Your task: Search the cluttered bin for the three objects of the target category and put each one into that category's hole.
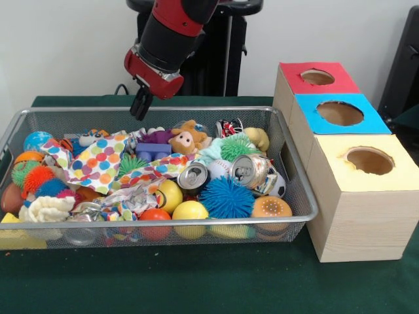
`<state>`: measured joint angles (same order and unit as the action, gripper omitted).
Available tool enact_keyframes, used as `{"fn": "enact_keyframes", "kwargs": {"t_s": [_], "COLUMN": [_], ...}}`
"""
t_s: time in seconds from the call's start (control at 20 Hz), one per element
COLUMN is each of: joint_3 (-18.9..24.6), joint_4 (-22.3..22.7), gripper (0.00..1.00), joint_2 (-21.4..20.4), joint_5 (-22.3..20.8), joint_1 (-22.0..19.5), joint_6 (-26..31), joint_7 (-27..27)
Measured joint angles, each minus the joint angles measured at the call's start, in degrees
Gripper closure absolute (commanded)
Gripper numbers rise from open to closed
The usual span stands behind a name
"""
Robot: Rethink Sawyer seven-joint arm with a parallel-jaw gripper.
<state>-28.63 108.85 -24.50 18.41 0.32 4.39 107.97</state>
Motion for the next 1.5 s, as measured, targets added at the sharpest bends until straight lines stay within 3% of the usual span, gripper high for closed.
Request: {"fn": "enact_keyframes", "kwargs": {"t_s": [1.5], "joint_3": [3.40], "joint_4": [0.01], "gripper": [1.00], "joint_2": [-2.17], "joint_5": [-2.50], "joint_1": [-2.78], "joint_6": [1.26], "joint_7": [0.00]}}
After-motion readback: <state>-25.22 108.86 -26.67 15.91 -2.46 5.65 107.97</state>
